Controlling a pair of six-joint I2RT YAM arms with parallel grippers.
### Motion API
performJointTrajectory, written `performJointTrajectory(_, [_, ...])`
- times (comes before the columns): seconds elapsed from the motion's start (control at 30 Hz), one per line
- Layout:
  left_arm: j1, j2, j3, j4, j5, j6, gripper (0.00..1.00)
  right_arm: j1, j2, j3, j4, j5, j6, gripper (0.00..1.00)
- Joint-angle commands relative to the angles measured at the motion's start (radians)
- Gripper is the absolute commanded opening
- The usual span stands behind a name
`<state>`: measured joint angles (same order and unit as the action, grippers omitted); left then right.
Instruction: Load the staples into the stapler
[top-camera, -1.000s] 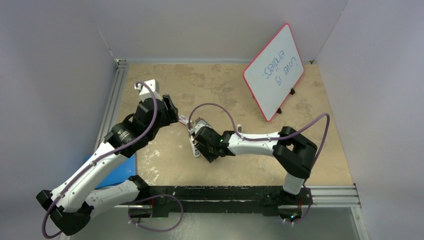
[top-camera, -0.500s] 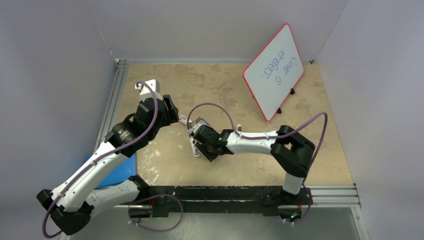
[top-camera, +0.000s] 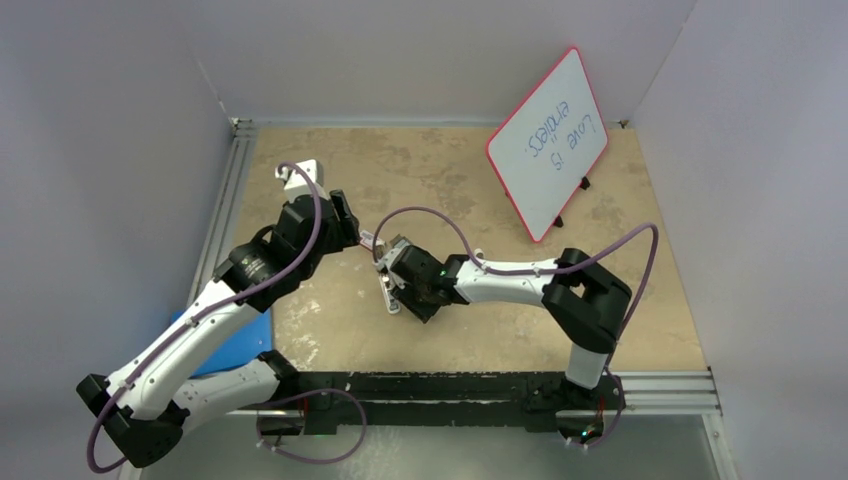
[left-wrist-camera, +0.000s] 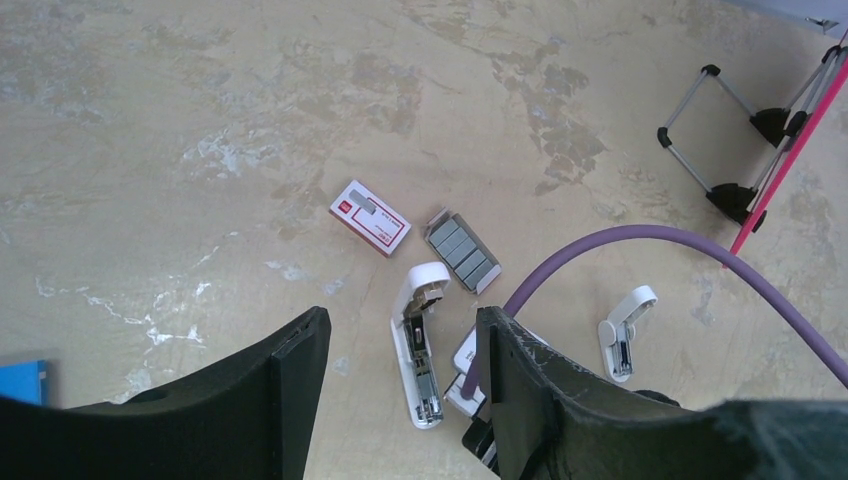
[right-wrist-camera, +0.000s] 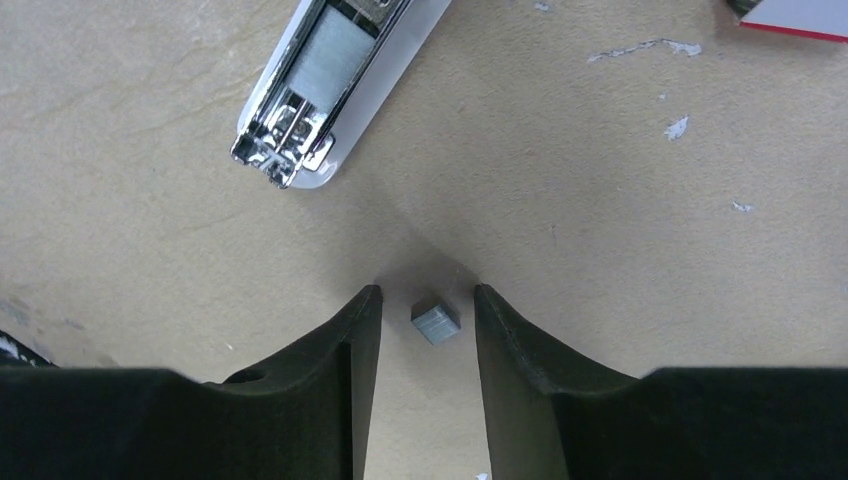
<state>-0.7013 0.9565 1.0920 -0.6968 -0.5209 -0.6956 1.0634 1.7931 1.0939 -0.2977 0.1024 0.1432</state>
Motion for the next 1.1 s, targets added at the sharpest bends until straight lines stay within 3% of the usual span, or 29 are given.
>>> performJointTrajectory(0.0, [0.002, 0.004, -0.004, 0.045, 0.010, 0.008, 0.55, -0.006, -0.025, 0.005, -0.082, -0.089, -0.156, 0.43])
performJointTrajectory(0.27, [0.002, 0.003, -0.007, 0.047, 0.010, 0.013, 0.55, -0.006, -0.050, 0.010, -0.087, -0.164, -0.328, 0.40])
performJointTrajectory(0.57, [0.001, 0.010, -0.009, 0.051, 0.016, 0.016, 0.55, -0.021, -0.022, 0.039, -0.083, -0.155, -0.371, 0.35])
performJointTrajectory(1.07, [0.002, 0.010, -0.013, 0.056, 0.024, 0.019, 0.55, -0.047, -0.019, 0.025, -0.026, -0.144, -0.222, 0.21])
